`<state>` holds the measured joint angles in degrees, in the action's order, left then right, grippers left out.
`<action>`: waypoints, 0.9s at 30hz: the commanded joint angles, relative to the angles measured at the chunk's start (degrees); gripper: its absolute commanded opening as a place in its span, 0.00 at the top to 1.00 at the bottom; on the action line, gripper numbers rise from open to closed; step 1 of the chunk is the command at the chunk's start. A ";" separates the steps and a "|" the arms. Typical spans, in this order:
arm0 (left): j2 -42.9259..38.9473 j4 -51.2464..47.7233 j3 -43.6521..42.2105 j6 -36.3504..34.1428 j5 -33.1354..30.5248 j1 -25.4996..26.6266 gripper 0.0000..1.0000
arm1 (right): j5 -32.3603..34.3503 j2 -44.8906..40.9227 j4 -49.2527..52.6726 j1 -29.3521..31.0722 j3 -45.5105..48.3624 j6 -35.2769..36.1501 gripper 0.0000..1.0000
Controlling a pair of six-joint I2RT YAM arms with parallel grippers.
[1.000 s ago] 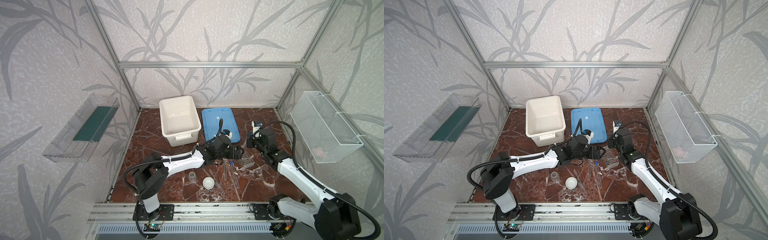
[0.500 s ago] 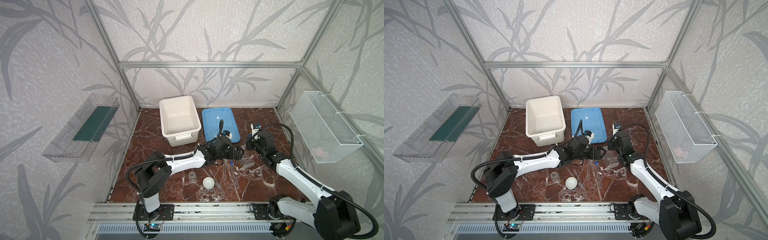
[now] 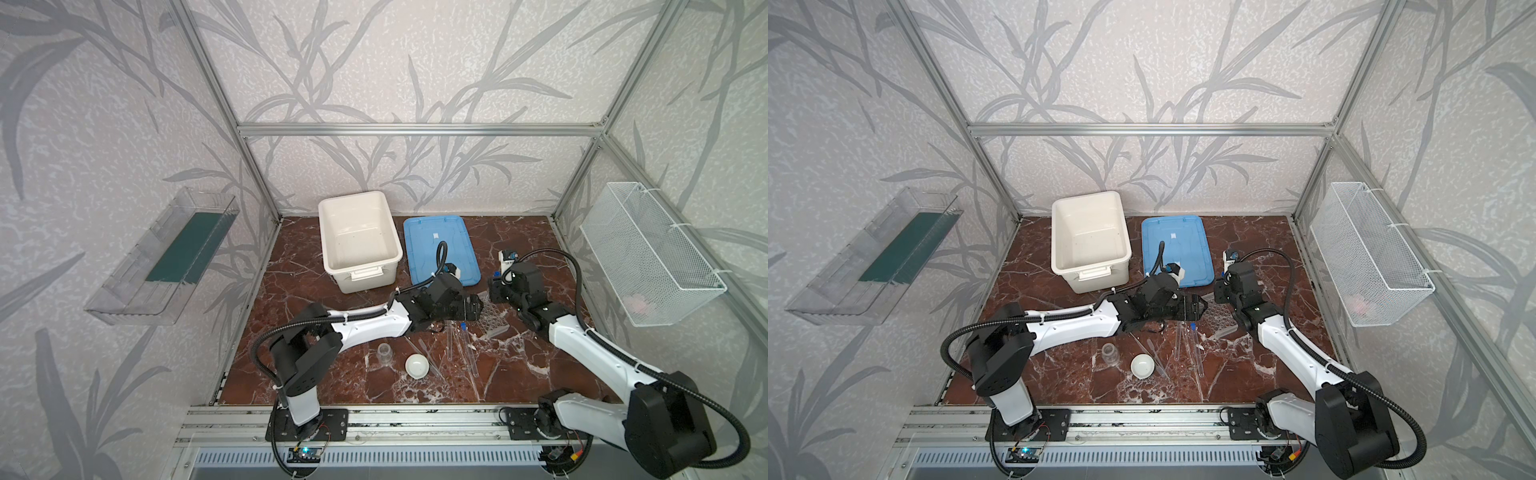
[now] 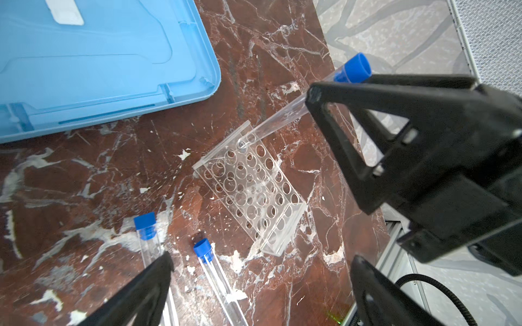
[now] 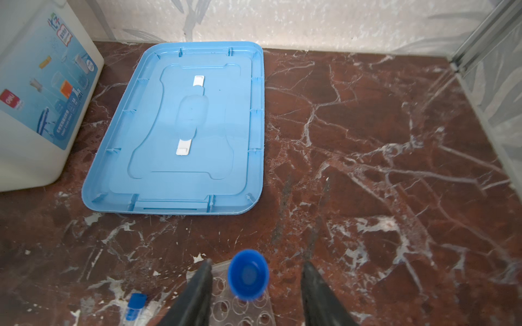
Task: Organize the chemistry lab equipment
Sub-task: 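Insert the tube into a rack hole with the right gripper while the left gripper withdraws, then lower the left gripper onto a second blue-capped tube and close it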
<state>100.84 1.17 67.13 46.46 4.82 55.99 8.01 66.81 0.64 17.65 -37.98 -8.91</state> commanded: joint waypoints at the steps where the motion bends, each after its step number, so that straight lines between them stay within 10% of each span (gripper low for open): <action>1: -3.25 -4.03 -0.60 -2.27 -3.46 0.57 0.01 | -0.12 -3.87 3.28 -0.16 -1.05 -1.29 0.23; 4: -5.08 -8.26 -0.60 -5.10 -5.69 1.19 0.01 | 1.55 -6.32 11.48 -0.16 -3.84 -4.60 0.00; 15: -11.59 -20.12 -4.33 -7.13 -2.45 1.80 0.16 | -14.74 -15.04 32.08 -0.68 -8.00 -10.42 0.01; 27: 1.07 -30.64 4.15 -4.52 -7.90 5.87 0.44 | -24.53 -20.88 37.09 -0.60 -2.88 -13.23 0.01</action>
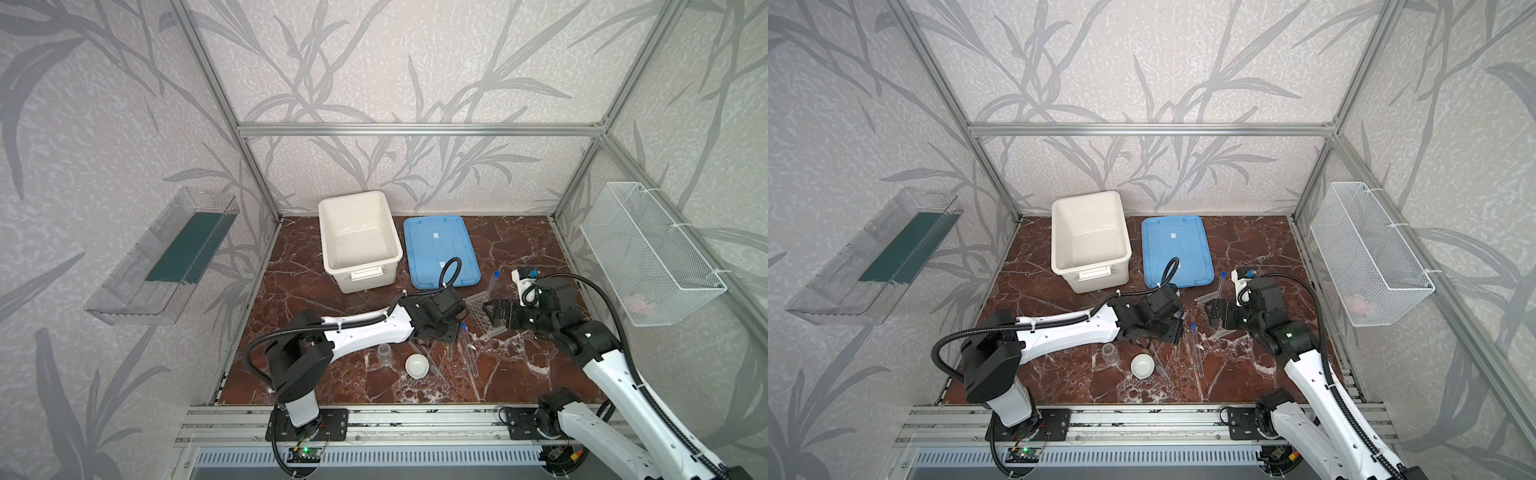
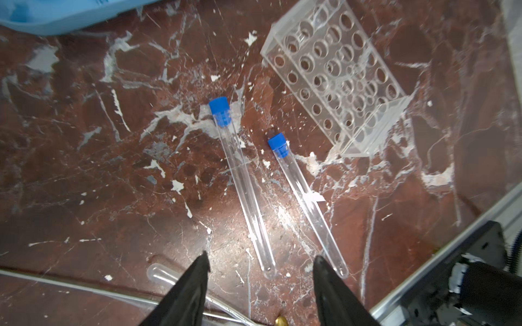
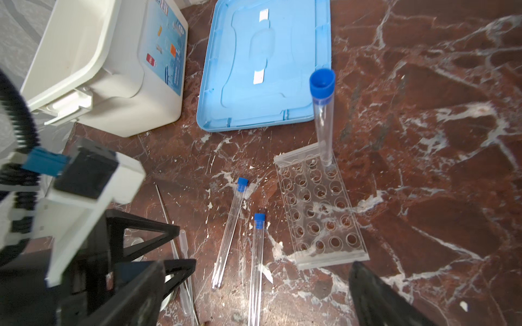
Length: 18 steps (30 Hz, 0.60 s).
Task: Organize the chemistry lab equipment
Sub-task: 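Lower the left gripper onto a second blue-capped tube and close it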
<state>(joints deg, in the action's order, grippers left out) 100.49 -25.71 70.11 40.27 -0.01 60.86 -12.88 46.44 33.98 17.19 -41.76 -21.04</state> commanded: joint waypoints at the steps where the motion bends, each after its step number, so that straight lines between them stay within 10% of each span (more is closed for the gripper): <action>1: 2.36 -3.67 1.33 1.98 -3.15 1.17 0.45 | -4.27 -0.71 4.35 -0.25 1.15 -1.44 0.01; 18: 15.85 -16.13 13.02 1.11 -9.11 4.71 0.64 | 1.34 -7.69 4.83 -0.31 6.03 -4.46 0.00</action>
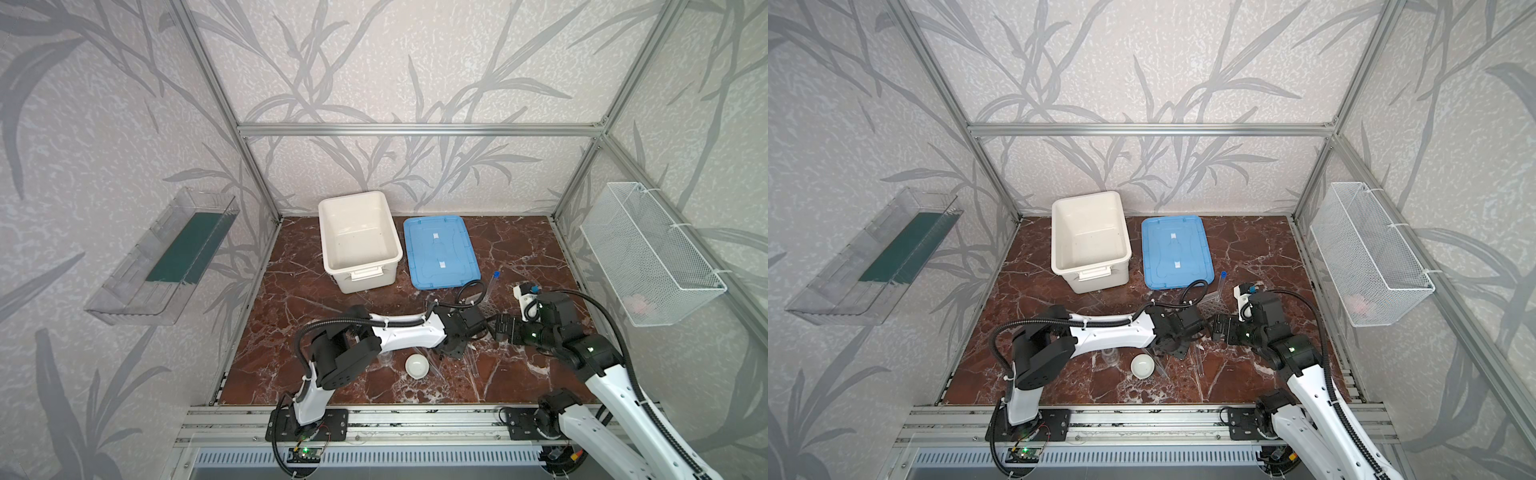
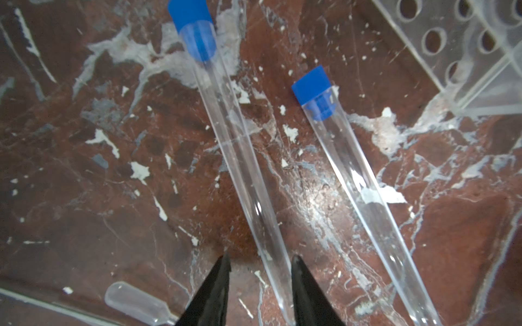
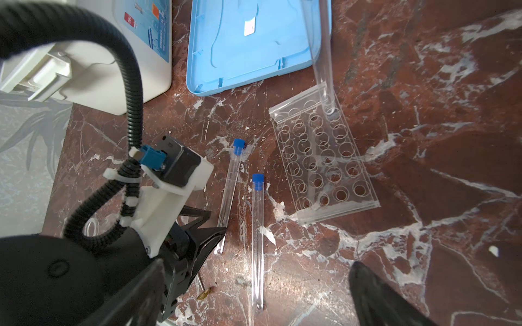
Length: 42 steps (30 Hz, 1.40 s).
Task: Organize the chemistry lab equipment
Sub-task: 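Lower the left gripper onto a second blue-capped tube and close it, then lift the second tube upright with the left gripper while the right gripper approaches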
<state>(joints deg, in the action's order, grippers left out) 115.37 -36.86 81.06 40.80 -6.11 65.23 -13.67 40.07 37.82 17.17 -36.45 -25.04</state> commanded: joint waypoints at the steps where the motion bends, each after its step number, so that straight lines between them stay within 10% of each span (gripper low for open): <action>1: 1.32 -5.38 2.47 0.69 -3.26 0.49 0.66 | 2.35 -1.65 1.00 -0.29 0.84 -0.45 0.00; 22: 3.52 -5.93 3.19 4.25 -3.96 0.78 0.85 | 1.78 -1.85 -2.15 -1.39 2.45 -0.02 0.04; 42: -27.39 36.86 -25.76 -11.07 8.92 -2.40 0.85 | -18.94 1.80 -12.10 -3.11 -3.12 -2.05 0.08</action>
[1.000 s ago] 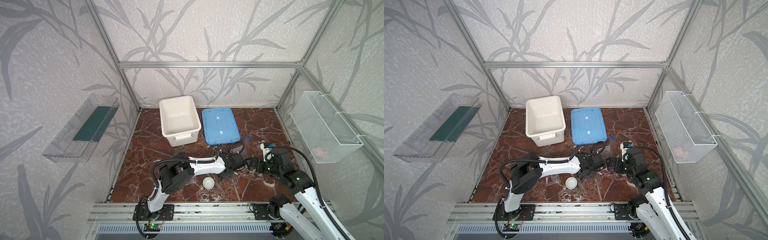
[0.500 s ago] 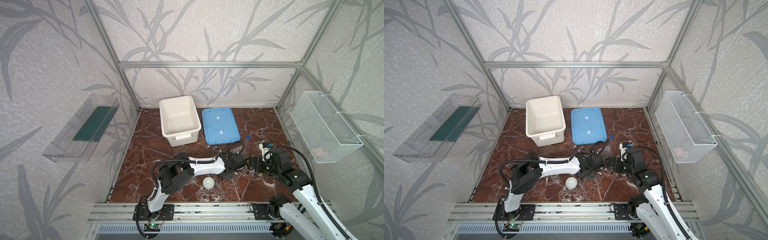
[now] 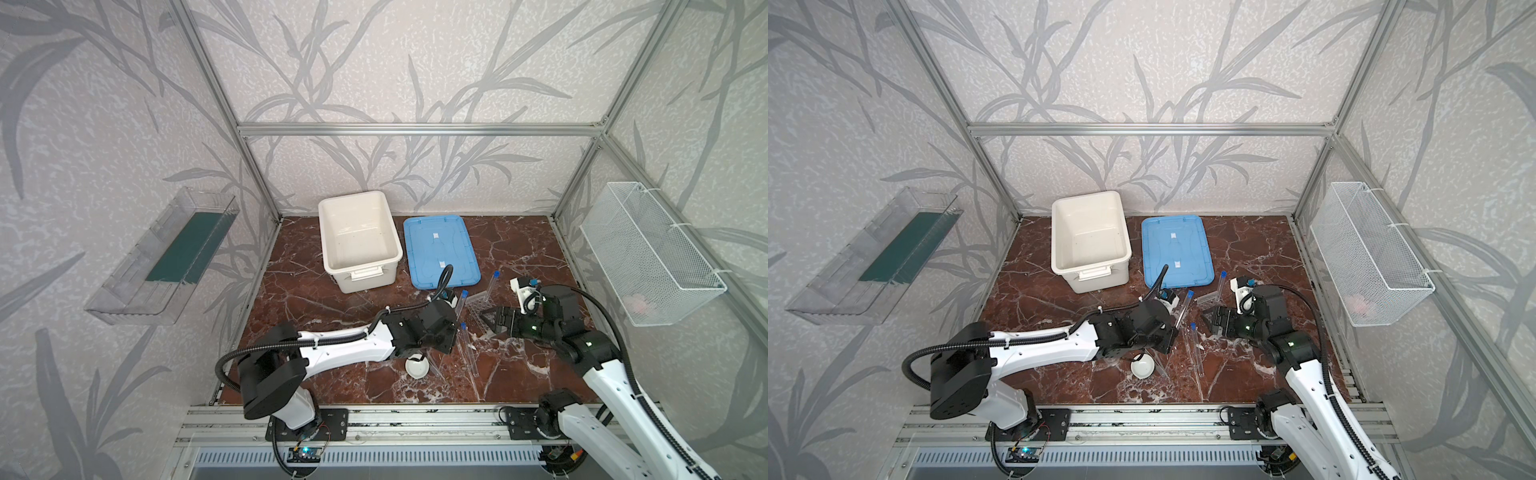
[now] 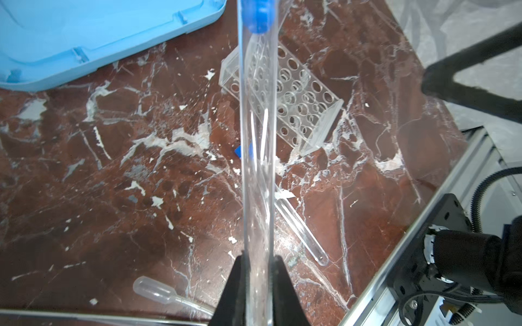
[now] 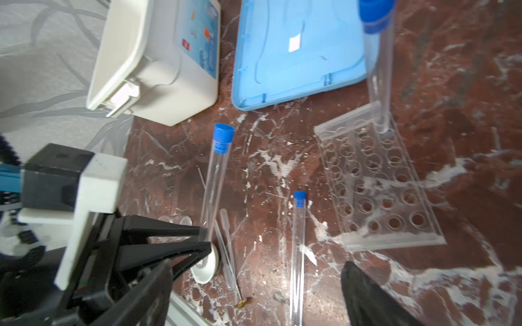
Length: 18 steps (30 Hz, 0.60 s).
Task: Organize the chemistry lab equipment
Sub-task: 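Lift the second tube upright with the left gripper while the right gripper approaches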
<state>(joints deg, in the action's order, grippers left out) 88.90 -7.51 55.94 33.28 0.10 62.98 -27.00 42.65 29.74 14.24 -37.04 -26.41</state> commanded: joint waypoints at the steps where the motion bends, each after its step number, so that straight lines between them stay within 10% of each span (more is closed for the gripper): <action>1: -1.05 7.96 -0.61 -3.98 3.50 0.00 0.85 | -5.60 -0.82 -4.47 -0.18 -2.86 -0.81 0.08; 11: -4.51 12.99 -5.41 -6.04 4.47 0.93 0.84 | -10.65 11.39 -5.78 -0.19 -9.37 -1.33 0.08; 18: -5.85 14.51 -7.51 -6.05 3.72 1.08 0.84 | -10.97 17.38 -3.68 -0.11 -12.36 -0.46 0.31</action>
<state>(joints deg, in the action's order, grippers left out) 85.23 4.95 49.32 28.38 4.36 63.75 -36.03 58.96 25.19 14.24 -47.70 -27.38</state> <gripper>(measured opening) 0.165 0.702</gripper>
